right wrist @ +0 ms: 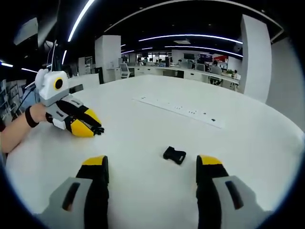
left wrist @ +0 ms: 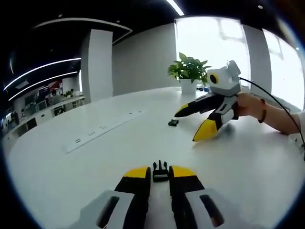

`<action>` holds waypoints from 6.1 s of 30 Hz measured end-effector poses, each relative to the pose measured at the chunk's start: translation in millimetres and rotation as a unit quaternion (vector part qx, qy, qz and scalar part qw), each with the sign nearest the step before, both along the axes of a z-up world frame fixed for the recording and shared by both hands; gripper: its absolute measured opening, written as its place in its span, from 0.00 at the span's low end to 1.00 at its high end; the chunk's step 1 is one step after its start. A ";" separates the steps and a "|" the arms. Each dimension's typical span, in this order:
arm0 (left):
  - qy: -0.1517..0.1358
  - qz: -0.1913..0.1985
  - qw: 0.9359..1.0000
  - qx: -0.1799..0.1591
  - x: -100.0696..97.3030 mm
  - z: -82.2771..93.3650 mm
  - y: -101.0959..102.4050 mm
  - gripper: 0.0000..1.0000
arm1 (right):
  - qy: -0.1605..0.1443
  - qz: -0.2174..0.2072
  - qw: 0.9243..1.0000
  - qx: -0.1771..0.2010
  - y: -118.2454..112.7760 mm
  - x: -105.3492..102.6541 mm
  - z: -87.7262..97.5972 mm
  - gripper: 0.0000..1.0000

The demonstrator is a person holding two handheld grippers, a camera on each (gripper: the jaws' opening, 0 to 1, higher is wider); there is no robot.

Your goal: Snap the two parts of the plastic buckle together until the buckle closes and remains connected.

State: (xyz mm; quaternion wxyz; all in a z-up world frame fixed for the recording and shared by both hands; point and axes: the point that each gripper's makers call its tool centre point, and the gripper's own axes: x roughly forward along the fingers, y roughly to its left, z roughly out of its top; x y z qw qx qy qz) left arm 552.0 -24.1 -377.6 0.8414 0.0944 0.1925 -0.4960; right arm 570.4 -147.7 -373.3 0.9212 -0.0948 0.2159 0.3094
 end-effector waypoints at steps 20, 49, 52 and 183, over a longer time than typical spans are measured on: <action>-0.016 0.017 1.000 -0.002 -1.7 2.1 0.8 0.12 | -0.001 0.001 1.000 0.003 1.5 -3.7 0.0 0.75; 0.001 0.048 0.998 -0.044 -3.3 44.6 6.1 0.11 | 0.001 0.002 1.000 0.001 1.6 0.0 0.7 0.75; 0.002 0.047 0.997 -0.060 -5.3 56.3 7.7 0.11 | 0.000 0.003 1.000 0.002 1.9 1.0 2.4 0.75; -0.001 0.020 0.985 -0.170 -23.7 110.2 31.3 0.12 | -0.027 -0.026 0.999 0.016 12.1 18.1 -5.7 0.27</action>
